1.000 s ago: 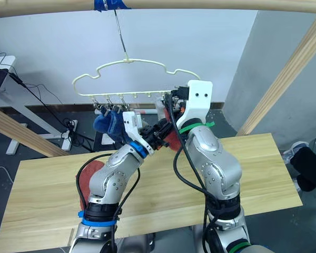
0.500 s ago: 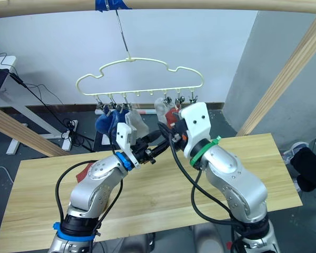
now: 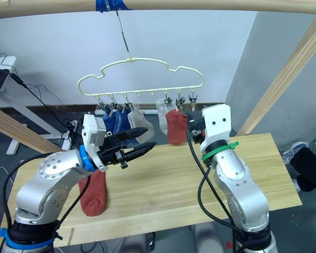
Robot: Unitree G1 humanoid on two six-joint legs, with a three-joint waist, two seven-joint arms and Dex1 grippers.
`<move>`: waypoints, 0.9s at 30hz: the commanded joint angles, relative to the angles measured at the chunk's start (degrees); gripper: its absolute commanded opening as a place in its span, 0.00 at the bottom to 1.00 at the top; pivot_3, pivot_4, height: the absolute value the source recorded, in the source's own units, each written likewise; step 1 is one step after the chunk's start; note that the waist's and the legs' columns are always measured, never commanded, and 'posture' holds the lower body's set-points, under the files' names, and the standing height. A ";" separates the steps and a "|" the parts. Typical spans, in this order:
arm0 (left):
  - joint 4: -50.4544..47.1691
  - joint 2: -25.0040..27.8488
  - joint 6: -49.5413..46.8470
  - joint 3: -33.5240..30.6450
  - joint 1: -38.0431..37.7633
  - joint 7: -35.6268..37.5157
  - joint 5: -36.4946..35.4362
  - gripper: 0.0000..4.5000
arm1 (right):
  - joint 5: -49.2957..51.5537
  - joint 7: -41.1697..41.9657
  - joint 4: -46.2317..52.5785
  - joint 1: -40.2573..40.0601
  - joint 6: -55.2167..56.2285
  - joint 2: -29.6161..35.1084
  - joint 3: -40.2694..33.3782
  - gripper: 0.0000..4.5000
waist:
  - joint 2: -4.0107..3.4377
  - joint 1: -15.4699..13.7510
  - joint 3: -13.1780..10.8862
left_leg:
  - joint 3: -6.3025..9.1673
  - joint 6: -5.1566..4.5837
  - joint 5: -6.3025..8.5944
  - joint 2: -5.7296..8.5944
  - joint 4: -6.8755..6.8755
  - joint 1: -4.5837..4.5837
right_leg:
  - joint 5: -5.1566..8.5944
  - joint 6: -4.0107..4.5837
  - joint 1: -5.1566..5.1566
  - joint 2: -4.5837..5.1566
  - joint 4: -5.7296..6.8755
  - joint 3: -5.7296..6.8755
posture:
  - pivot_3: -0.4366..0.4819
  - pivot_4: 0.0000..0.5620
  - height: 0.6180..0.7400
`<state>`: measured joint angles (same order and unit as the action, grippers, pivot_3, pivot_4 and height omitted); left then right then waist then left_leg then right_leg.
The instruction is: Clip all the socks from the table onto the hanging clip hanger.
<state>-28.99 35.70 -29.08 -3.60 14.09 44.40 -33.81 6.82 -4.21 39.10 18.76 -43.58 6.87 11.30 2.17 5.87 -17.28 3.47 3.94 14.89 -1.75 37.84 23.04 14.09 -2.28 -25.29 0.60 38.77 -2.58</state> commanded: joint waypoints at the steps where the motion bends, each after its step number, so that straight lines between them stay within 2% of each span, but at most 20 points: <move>1: -3.55 0.45 -1.38 -1.34 2.05 -1.10 -2.01 0.59 | -2.78 -2.15 -1.93 1.83 2.71 -2.44 -0.22 0.64 | 0.00 -0.16 0.00 | -0.01 0.00 0.00 0.00 0.00 0.00 | 0.00 0.00 0.00 0.00 0.00 -0.01 | 0.38 0.45 1.00; 14: -2.85 0.44 -2.50 -1.08 5.56 -2.60 -2.08 0.59 | -5.63 -7.06 -9.54 6.69 3.19 -13.93 -2.22 0.64 | 0.00 -0.95 0.00 | 0.02 0.00 0.00 -0.01 -0.01 0.01 | -0.06 0.10 -0.01 0.00 0.02 0.02 | 0.39 0.45 1.00; 27: -2.45 -0.07 -2.22 -0.07 6.10 -2.69 -1.38 0.59 | -8.30 -9.54 -13.23 9.10 5.92 -17.08 -5.06 0.64 | -0.01 -1.02 0.00 | 0.04 0.00 0.00 0.00 0.00 0.00 | -0.16 0.27 0.00 0.01 0.04 0.04 | 0.39 0.44 1.00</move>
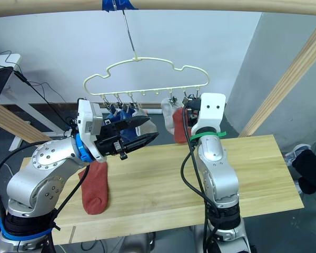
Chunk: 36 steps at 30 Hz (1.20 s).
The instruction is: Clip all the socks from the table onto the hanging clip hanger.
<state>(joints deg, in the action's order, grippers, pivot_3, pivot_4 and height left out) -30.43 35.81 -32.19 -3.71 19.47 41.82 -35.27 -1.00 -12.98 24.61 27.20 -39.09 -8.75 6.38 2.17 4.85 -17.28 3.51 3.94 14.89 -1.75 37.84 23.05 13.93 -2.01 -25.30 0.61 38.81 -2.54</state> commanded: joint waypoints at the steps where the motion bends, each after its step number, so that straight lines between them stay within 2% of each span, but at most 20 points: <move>1: -1.00 -0.23 0.91 0.10 0.75 -0.10 0.12 0.59 | -0.50 -0.68 1.23 0.65 1.35 -1.52 -0.11 0.64 | 0.00 0.00 0.00 | 0.00 0.00 0.00 0.00 0.00 0.00 | 0.00 0.00 0.00 0.00 0.00 0.00 | 0.39 0.44 1.00; 9: -0.70 -0.21 1.16 0.26 0.78 0.21 0.33 0.59 | 0.24 0.22 1.84 0.49 0.08 -1.65 0.01 0.64 | 0.00 0.01 0.00 | -0.01 0.00 0.00 0.00 0.00 0.00 | -0.01 0.02 0.00 0.00 0.03 0.00 | 0.39 0.44 1.00; 14: -0.28 -0.21 1.44 0.27 0.71 0.27 0.55 0.59 | 2.25 2.42 5.57 -0.94 -1.94 -1.61 0.53 0.64 | 0.00 0.01 0.00 | 0.00 0.00 0.00 0.00 0.01 0.00 | -0.02 0.03 0.00 0.00 0.04 0.00 | 0.39 0.44 1.00; 24: 0.56 -0.21 2.16 0.39 0.58 0.43 1.44 0.59 | 5.71 8.90 14.73 -5.46 -7.75 4.05 0.57 0.64 | 0.00 0.01 0.00 | 0.02 0.00 0.00 0.00 0.01 -0.01 | -0.01 0.02 0.00 0.00 0.05 0.01 | 0.39 0.45 1.00; 36: 0.65 -1.44 2.40 -0.19 1.69 0.44 -0.14 0.59 | 2.71 5.97 5.24 -1.50 -4.26 1.58 1.79 0.64 | 0.00 0.07 0.00 | -0.01 0.00 0.00 0.00 0.03 -0.02 | -0.01 0.02 0.00 -0.02 0.08 -0.01 | 0.39 0.44 1.00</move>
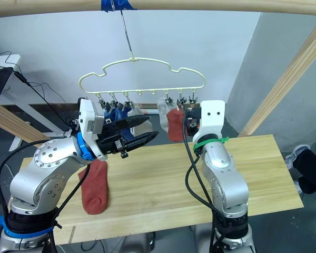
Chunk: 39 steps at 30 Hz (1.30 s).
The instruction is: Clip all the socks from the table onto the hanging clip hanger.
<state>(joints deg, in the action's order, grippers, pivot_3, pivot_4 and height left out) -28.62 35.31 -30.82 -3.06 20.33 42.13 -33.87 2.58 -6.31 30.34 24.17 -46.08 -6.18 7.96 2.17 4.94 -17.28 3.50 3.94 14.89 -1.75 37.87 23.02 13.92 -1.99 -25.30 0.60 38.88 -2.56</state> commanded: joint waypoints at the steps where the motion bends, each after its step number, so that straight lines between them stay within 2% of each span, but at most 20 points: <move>1: -1.15 -1.35 0.76 -1.37 0.97 0.18 -2.51 0.59 | -1.07 -0.87 -1.20 1.89 3.33 -1.13 0.05 0.64 | 0.00 -0.05 0.00 | 0.00 0.00 0.00 0.00 0.00 0.00 | 0.00 0.00 0.00 0.00 0.00 0.00 | 0.39 0.44 1.00; 9: -0.39 -0.93 3.93 -0.67 0.83 3.05 -1.07 0.59 | -3.66 -2.59 -4.67 3.08 6.94 -1.52 -0.65 0.64 | 0.00 -0.08 0.00 | 0.00 0.00 0.00 0.01 0.00 0.01 | -0.01 0.02 0.00 0.02 0.01 0.01 | 0.39 0.43 1.00; 21: -0.26 -1.25 3.58 -0.10 0.99 2.42 -0.64 0.59 | -5.50 -2.52 -6.23 3.47 7.98 -1.28 -0.61 0.64 | 0.00 -0.07 0.00 | 0.01 0.00 0.00 0.01 0.01 0.00 | -0.01 0.02 0.01 0.01 0.02 0.01 | 0.38 0.43 1.00; 30: -0.51 -1.21 3.49 0.31 0.84 2.25 -0.52 0.59 | -6.10 -5.19 -9.80 6.04 10.28 -4.13 -3.14 0.64 | 0.00 -0.07 0.00 | 0.02 0.00 0.00 0.00 0.01 0.00 | -0.02 0.02 0.01 0.01 0.03 0.03 | 0.38 0.44 1.00; 39: -0.70 -1.22 3.37 0.44 0.73 2.06 -0.43 0.59 | -1.48 -7.87 -9.14 9.01 7.80 -8.40 -5.06 0.64 | 0.00 0.02 0.00 | 0.01 0.00 0.00 0.01 0.01 -0.01 | -0.02 0.03 0.00 0.02 0.05 0.02 | 0.39 0.44 1.00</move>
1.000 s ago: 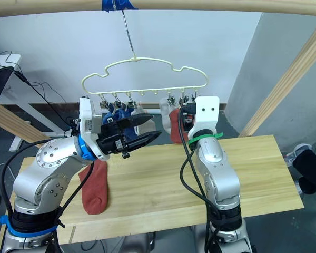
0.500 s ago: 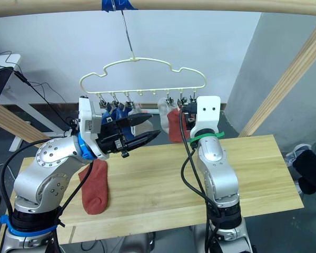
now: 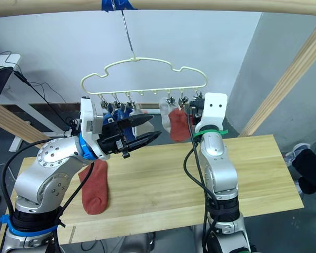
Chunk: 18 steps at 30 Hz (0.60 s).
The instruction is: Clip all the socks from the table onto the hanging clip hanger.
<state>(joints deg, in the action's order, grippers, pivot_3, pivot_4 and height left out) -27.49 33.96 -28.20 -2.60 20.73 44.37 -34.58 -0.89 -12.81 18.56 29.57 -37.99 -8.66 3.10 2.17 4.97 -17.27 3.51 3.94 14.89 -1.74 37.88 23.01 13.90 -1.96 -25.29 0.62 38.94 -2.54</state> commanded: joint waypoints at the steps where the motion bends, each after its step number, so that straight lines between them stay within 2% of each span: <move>1: -1.86 0.15 0.75 0.01 0.28 -0.20 0.32 0.59 | 2.65 -1.43 2.97 3.85 -0.69 -6.19 0.01 0.64 | 0.00 -0.03 0.00 | 0.01 0.00 0.00 0.00 0.00 0.00 | 0.00 0.00 0.00 0.00 0.01 0.01 | 0.39 0.44 1.00; 18: -2.00 -0.05 0.76 0.08 0.01 -0.20 0.85 0.59 | 9.20 -2.64 3.77 6.69 0.08 -5.82 1.04 0.64 | 0.00 -0.05 0.00 | 0.00 0.00 0.00 0.00 0.00 0.01 | 0.00 0.00 0.00 0.00 0.00 0.00 | 0.39 0.43 1.00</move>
<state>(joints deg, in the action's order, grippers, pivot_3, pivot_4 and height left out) -27.50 33.91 -28.21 -2.59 20.71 44.32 -33.77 7.09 -14.76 18.95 31.21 -39.35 -8.48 3.68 2.17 4.92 -17.27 3.51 3.94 14.89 -1.74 37.88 23.02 13.90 -1.96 -25.29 0.62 38.94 -2.54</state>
